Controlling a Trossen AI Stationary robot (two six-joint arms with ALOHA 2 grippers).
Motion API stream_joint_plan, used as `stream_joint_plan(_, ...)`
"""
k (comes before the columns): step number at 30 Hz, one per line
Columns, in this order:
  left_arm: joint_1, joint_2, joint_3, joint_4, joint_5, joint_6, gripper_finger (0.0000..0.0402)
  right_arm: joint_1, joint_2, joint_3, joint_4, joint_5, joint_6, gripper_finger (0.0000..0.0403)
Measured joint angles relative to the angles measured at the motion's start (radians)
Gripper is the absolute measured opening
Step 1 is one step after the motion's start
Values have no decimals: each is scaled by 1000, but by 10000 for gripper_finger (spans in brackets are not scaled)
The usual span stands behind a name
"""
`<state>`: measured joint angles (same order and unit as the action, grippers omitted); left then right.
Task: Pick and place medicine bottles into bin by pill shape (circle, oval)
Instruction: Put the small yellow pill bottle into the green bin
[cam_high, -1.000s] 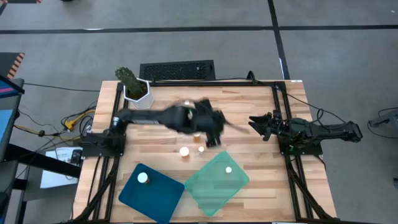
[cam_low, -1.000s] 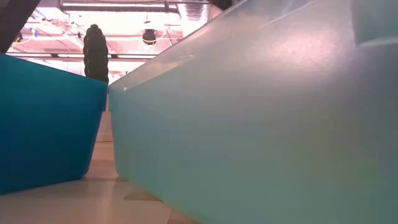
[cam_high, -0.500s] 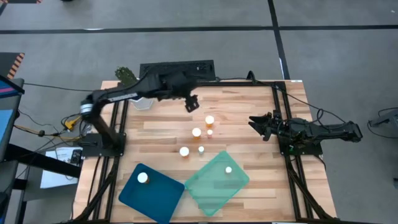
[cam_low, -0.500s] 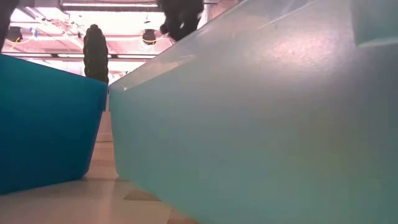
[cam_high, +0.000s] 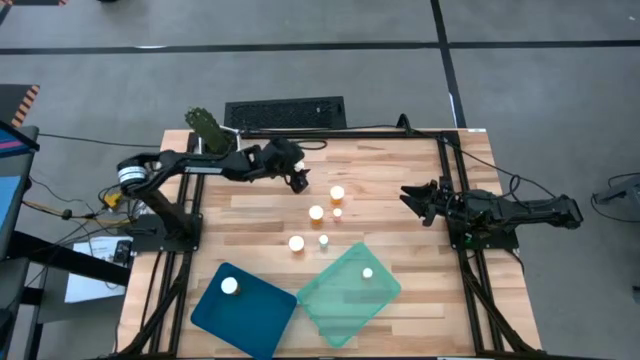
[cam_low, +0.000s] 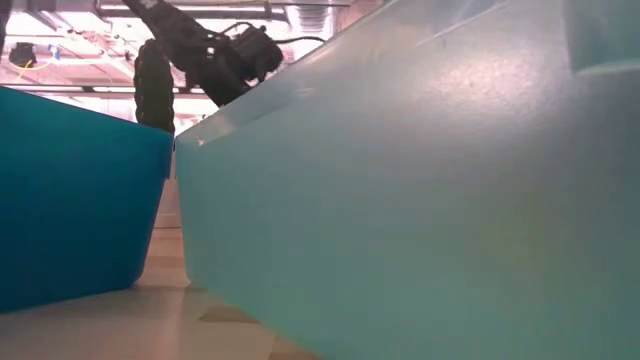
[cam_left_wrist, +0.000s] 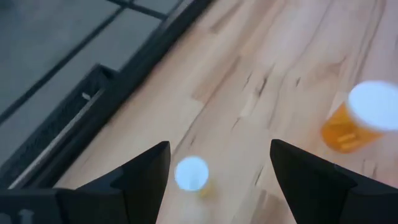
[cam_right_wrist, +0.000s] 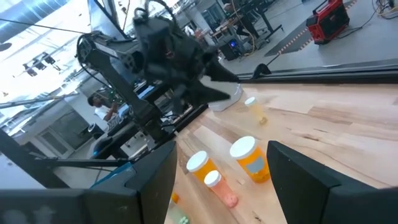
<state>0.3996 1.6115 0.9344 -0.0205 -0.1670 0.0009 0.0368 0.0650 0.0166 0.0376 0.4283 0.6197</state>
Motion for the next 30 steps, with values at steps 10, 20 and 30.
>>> stream_joint_plan(10,12,139,114,-96,-83,-4,271,0,0,0,0,22,0,260)
stream_joint_plan(20,26,142,110,-157,-61,-21,257,0,0,0,5,22,0,260)
stream_joint_plan(30,41,142,110,-157,-49,-2,204,0,0,0,7,22,1,260)
